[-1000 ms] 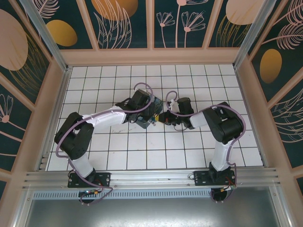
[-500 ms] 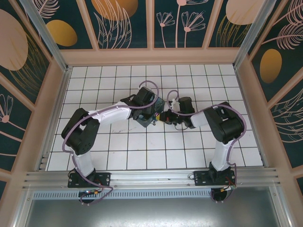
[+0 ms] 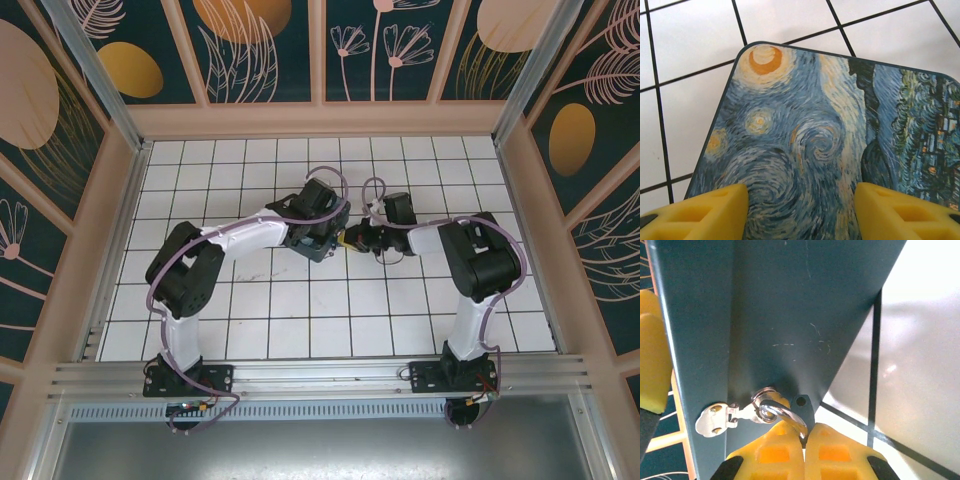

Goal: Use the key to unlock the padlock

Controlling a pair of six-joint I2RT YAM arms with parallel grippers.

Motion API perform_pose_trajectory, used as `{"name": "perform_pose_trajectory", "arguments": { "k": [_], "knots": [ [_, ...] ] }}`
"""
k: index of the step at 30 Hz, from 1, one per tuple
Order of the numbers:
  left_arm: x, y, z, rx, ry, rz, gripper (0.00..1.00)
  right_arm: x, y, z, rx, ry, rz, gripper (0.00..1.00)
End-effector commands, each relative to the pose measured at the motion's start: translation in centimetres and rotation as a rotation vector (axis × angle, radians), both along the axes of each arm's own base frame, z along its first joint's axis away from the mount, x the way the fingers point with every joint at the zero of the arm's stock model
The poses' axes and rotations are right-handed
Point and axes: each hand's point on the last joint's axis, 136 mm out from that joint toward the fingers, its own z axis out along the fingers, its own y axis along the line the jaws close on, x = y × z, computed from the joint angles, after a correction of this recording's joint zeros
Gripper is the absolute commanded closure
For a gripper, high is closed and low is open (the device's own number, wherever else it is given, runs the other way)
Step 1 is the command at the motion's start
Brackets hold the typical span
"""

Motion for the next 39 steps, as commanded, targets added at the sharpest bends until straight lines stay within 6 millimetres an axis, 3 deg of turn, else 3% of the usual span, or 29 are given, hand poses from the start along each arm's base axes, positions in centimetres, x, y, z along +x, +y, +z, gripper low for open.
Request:
{"name": "perform_pose_trajectory", "arguments": {
  "k": [1,6,11,23,29,32,39],
  "knots": [
    [-6.5,6.9,-10.3,0.374,0.336,-0.034,0.42,1.9,-0.7,1.8,-0.036,-0.060,0.000,1.00],
    [-6.4,7.1,-10.4,0.402,0.332,-0.033,0.43,2.3,-2.0,1.3,-0.159,-0.058,-0.013,1.00],
    [-6.3,7.6,-10.5,0.436,0.328,-0.030,0.43,2.9,-2.8,2.0,-0.251,-0.086,-0.008,1.00],
    [-6.5,7.0,-10.7,0.409,0.341,-0.040,0.43,3.2,-2.5,3.0,-0.216,-0.085,0.022,1.00],
    [-5.9,5.4,-9.3,0.329,0.326,-0.050,0.38,1.2,-3.8,2.5,-0.212,-0.062,-0.011,1.00],
    [-5.3,4.5,-8.0,0.285,0.306,-0.051,0.32,-0.8,-3.9,1.8,-0.180,-0.034,-0.015,1.00],
    [-3.7,1.9,-3.2,0.138,0.230,-0.051,0.14,-4.0,-5.1,-0.1,-0.180,0.009,-0.043,1.00]
  ]
}}
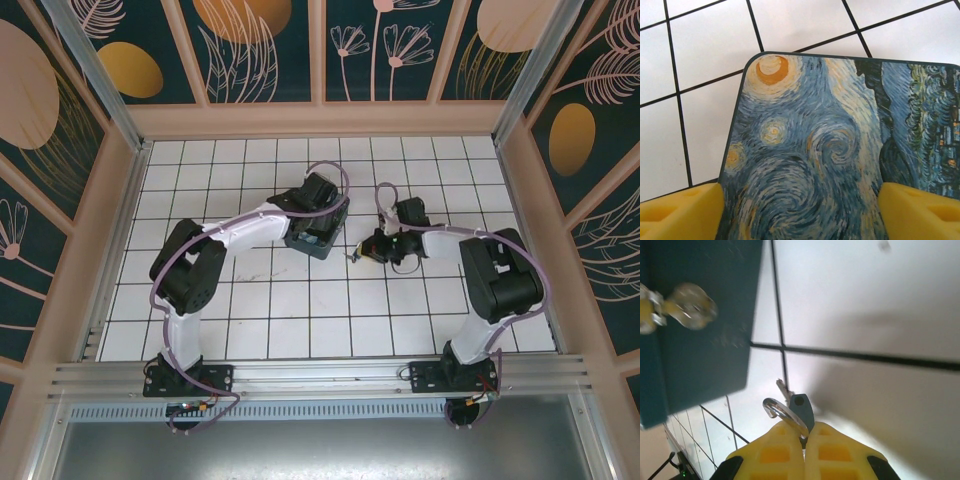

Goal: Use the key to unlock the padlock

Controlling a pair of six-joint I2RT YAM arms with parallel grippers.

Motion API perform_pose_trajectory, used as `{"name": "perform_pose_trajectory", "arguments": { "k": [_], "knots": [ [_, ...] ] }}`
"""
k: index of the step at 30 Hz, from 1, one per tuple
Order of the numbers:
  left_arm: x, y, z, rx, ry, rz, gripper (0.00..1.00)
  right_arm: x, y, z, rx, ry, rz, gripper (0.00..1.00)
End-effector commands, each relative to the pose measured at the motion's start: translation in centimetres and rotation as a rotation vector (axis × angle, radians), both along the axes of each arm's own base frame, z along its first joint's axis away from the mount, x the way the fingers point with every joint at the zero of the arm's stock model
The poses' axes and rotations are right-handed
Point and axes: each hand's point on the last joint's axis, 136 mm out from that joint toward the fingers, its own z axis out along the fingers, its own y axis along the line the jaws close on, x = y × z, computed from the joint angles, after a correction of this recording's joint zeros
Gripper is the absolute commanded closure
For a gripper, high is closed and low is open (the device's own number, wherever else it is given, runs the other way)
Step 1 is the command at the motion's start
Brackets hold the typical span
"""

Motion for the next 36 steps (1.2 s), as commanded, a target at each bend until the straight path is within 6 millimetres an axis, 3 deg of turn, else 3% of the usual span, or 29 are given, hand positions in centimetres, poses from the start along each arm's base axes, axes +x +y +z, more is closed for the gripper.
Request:
{"name": "perform_pose_trajectory", "arguments": {
  "k": [1,4,7,12,16,21,27,32,36],
  "knots": [
    [-4.3,1.1,-3.0,0.075,0.207,-0.055,0.11,-0.2,-0.1,1.1,0.035,-0.039,-0.019,1.00],
    [-3.5,0.1,0.4,0.000,0.153,-0.052,0.01,-0.8,-0.7,0.8,0.023,-0.032,-0.034,1.00],
    [-2.9,-0.6,4.1,-0.080,0.098,-0.040,0.01,-1.3,-1.4,0.7,0.013,-0.027,-0.047,0.91],
    [-2.7,-0.5,10.7,-0.210,-0.008,-0.012,0.01,-1.8,-3.3,1.3,-0.022,-0.033,-0.084,0.61],
    [-2.7,1.3,16.7,-0.298,-0.117,0.030,0.02,-1.7,-5.0,3.3,-0.038,-0.072,-0.129,0.42],
    [-3.3,5.1,23.4,-0.359,-0.270,0.110,0.01,-0.2,-6.4,8.9,-0.041,-0.192,-0.190,0.14],
    [-4.2,12.9,29.0,-0.298,-0.540,0.311,0.01,4.0,-9.7,18.3,-0.174,-0.462,-0.342,0.03],
    [-5.5,19.6,30.7,-0.231,-0.746,0.442,0.01,6.4,-13.9,25.2,-0.251,-0.701,-0.570,0.01],
    [-6.6,24.6,29.6,-0.287,-0.866,0.551,0.01,7.5,-17.1,27.0,-0.337,-0.808,-0.715,0.01]
  ]
}}
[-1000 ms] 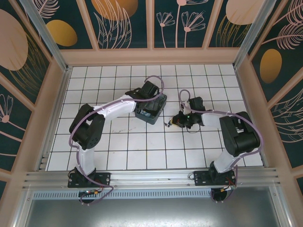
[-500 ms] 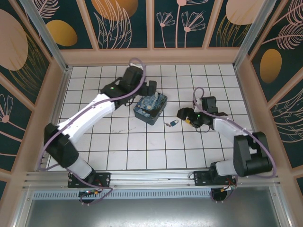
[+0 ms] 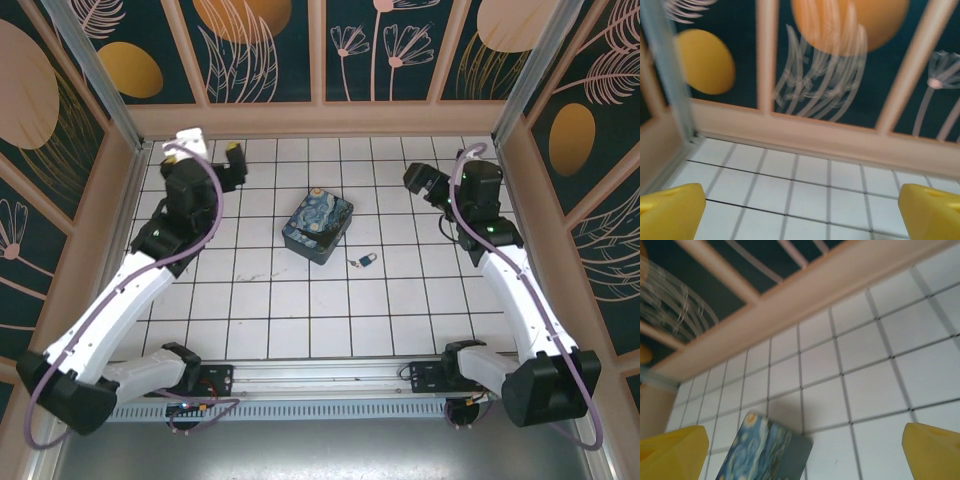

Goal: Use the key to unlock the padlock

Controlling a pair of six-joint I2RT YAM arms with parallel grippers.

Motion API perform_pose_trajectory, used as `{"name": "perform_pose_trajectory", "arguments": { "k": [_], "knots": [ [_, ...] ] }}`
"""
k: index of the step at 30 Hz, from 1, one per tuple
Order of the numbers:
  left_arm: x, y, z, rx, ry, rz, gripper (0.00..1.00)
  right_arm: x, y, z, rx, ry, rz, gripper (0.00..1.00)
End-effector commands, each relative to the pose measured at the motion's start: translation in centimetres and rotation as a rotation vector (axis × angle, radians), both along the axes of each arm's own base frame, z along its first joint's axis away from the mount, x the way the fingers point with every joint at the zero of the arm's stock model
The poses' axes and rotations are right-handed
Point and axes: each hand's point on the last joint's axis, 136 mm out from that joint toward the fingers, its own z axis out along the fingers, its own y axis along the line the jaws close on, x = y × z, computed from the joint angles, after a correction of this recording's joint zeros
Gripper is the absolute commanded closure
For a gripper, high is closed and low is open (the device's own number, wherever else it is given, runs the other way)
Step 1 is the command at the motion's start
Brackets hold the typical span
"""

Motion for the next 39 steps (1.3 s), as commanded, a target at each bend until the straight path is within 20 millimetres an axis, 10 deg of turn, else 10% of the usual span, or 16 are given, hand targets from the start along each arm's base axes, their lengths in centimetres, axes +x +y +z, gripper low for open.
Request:
{"name": "perform_pose_trajectory", "arguments": {
  "k": [1,18,26,39],
  "knots": [
    [-0.7,4.1,0.1,-0.026,-0.155,0.127,0.01,1.5,-4.2,1.7,-0.099,-0.103,-0.204,0.01],
    [-2.3,11.4,-19.7,0.104,-0.070,0.353,0.01,1.0,-9.3,-9.8,-0.395,-0.156,-0.340,0.01],
    [-0.2,10.7,-21.3,0.191,-0.044,0.262,0.01,-1.1,-11.6,-13.8,-0.432,-0.186,-0.414,0.01],
    [2.8,8.5,-23.4,0.118,-0.007,-0.079,0.01,0.9,-8.3,-16.3,-0.448,-0.307,-0.146,0.01]
  ]
}}
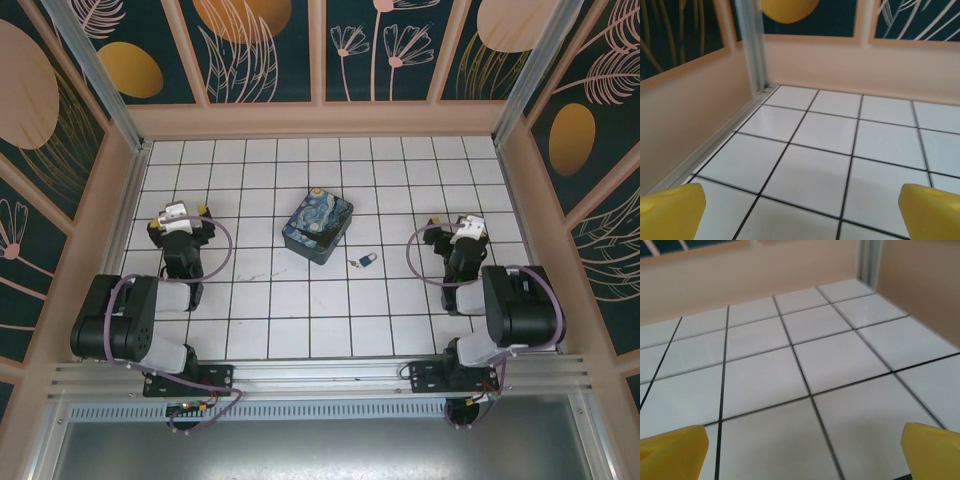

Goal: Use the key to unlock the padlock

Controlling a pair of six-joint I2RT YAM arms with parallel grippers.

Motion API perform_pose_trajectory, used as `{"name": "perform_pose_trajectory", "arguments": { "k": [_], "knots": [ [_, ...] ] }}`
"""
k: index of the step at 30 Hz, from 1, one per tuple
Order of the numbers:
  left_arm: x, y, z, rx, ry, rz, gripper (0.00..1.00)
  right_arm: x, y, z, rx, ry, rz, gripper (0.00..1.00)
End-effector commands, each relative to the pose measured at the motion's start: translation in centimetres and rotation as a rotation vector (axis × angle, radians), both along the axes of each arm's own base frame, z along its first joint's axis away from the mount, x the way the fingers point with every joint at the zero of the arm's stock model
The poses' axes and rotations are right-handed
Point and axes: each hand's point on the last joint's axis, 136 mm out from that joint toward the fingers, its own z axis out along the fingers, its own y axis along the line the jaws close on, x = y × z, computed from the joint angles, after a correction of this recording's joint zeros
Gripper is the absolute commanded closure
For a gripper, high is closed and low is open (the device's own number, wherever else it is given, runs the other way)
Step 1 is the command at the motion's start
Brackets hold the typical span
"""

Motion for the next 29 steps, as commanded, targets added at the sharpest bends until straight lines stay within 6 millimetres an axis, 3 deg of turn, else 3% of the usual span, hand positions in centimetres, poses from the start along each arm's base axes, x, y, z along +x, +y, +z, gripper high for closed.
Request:
{"name": "perform_pose_trajectory", "arguments": {
  "k": [1,29],
  "knots": [
    [0.05,-2.21,-0.45,-0.040,-0.027,-0.184,0.01,1.50,1.62,2.78,-0.006,-0.101,0.142,0.01],
    [-0.30,-1.60,-0.45,-0.047,-0.037,-0.153,0.01,1.51,1.15,2.72,-0.016,-0.097,0.102,0.01]
  ]
}}
